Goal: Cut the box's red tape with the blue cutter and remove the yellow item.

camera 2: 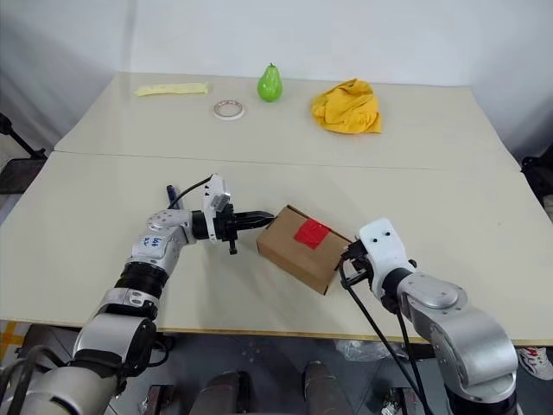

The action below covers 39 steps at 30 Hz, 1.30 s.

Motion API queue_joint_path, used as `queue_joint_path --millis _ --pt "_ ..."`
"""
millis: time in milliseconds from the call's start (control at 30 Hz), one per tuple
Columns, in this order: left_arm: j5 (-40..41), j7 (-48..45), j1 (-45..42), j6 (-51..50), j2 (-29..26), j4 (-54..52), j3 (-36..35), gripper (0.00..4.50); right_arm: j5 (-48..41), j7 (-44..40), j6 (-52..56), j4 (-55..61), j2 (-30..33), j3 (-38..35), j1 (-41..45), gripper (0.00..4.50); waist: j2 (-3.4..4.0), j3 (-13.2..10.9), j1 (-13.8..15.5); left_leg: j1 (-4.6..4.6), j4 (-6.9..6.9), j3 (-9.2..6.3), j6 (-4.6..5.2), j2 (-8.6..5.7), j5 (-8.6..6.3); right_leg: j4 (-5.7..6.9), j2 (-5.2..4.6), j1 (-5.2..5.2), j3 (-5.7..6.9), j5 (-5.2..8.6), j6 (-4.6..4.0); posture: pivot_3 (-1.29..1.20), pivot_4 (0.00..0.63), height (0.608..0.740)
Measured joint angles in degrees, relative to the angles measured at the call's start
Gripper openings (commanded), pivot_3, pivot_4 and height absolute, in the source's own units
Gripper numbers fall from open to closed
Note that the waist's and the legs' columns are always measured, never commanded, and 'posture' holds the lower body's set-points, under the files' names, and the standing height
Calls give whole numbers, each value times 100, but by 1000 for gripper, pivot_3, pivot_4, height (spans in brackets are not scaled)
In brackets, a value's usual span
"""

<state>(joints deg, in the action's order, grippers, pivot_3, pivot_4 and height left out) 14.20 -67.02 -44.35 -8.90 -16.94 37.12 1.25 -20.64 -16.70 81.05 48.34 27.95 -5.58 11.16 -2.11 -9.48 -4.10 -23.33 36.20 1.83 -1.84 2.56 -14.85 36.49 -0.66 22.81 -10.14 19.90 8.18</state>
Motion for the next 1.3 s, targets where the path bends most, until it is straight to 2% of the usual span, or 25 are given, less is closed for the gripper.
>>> queue_joint_path --millis 267,700,1000,1067,1133,1167,1300 --pt "-14 36 140 -202 25 -285 109 21 -91 -16 289 340 -6 -212 -264 0 0 0 76 1 5 2 0 -7 0 -1 1 0 4 3 -6 0 150 740" --pt "-80 154 170 -56 54 -257 121 21 -109 -137 62 339 100 -438 -577 0 0 0 85 1 5 8 0 -7 0 -1 2 0 5 3 -6 0 150 740" --pt "-119 666 95 253 -96 79 -49 21 -129 -512 -321 298 743 -1296 -1007 0 -1 -1 91 1 7 9 0 -7 0 0 4 0 6 3 -6 0 150 740" --pt "-125 865 9 340 -202 166 -159 425 -104 -631 -597 185 908 -1544 -1110 0 -1 -1 90 1 7 12 0 -7 0 0 5 0 6 3 -6 0 150 740" --pt "-137 1209 -39 359 -261 149 -280 922 -190 -908 -966 -30 964 -1805 -1156 367 -1 -1 93 1 7 13 0 -8 0 0 5 -2 7 3 -6 0 150 740" --pt "-138 1371 -41 324 -290 127 -316 1223 -289 -1071 -1124 -127 987 -1927 -1154 585 -1 -1 91 2 7 14 0 -8 0 1 5 -2 7 3 -6 0 150 740" --pt "-127 1940 152 102 -323 -500 -452 2451 -607 -1607 -1850 -571 1057 -2117 -837 1934 -2 -1 80 2 8 14 0 -6 0 3 5 -2 5 3 -5 0 150 740"
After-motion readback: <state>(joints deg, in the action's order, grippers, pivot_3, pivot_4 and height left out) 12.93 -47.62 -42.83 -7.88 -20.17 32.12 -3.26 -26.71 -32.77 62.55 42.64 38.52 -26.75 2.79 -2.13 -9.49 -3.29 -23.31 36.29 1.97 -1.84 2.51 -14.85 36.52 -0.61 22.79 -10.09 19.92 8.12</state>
